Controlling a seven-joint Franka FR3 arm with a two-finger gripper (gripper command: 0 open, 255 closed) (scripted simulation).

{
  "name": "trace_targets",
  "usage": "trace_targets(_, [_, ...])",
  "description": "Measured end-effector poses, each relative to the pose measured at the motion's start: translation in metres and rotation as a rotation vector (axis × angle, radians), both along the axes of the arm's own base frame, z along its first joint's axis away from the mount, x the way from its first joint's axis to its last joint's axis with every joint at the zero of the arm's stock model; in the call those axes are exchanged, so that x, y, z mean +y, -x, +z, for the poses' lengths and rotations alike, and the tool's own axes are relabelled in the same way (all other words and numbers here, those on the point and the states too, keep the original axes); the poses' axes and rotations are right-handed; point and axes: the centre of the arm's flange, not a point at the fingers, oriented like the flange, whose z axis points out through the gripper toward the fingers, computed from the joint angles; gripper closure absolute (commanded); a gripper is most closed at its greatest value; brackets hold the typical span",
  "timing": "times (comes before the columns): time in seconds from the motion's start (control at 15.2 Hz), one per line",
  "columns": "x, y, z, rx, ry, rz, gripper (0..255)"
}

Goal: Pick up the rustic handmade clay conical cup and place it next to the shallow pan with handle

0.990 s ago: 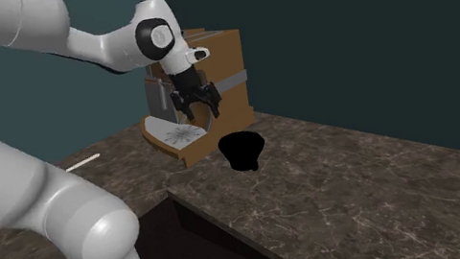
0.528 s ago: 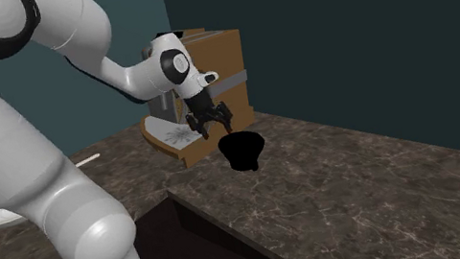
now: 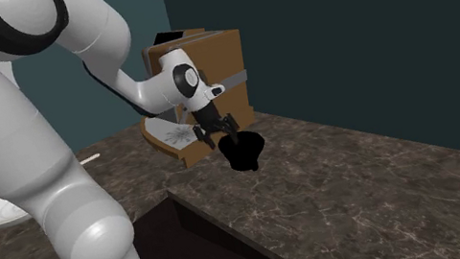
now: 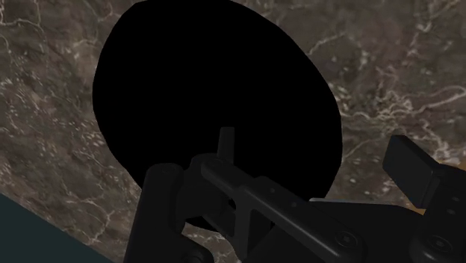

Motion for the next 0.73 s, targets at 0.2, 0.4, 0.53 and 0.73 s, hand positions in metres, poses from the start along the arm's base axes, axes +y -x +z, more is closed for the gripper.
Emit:
trace_targets(0.2, [-0.0009, -0.0011, -0.0039, 0.000, 0.000, 0.000, 0])
trace_targets(0.4, [-0.0011, -0.0012, -0.0044, 0.000, 0.000, 0.000, 0])
trace_targets(0.53, [-0.0011, -0.0012, -0.0045, 0.000, 0.000, 0.000, 255])
trace_targets(0.73, [-0.0011, -0.0012, -0.0045, -0.001, 0.000, 0.000, 255])
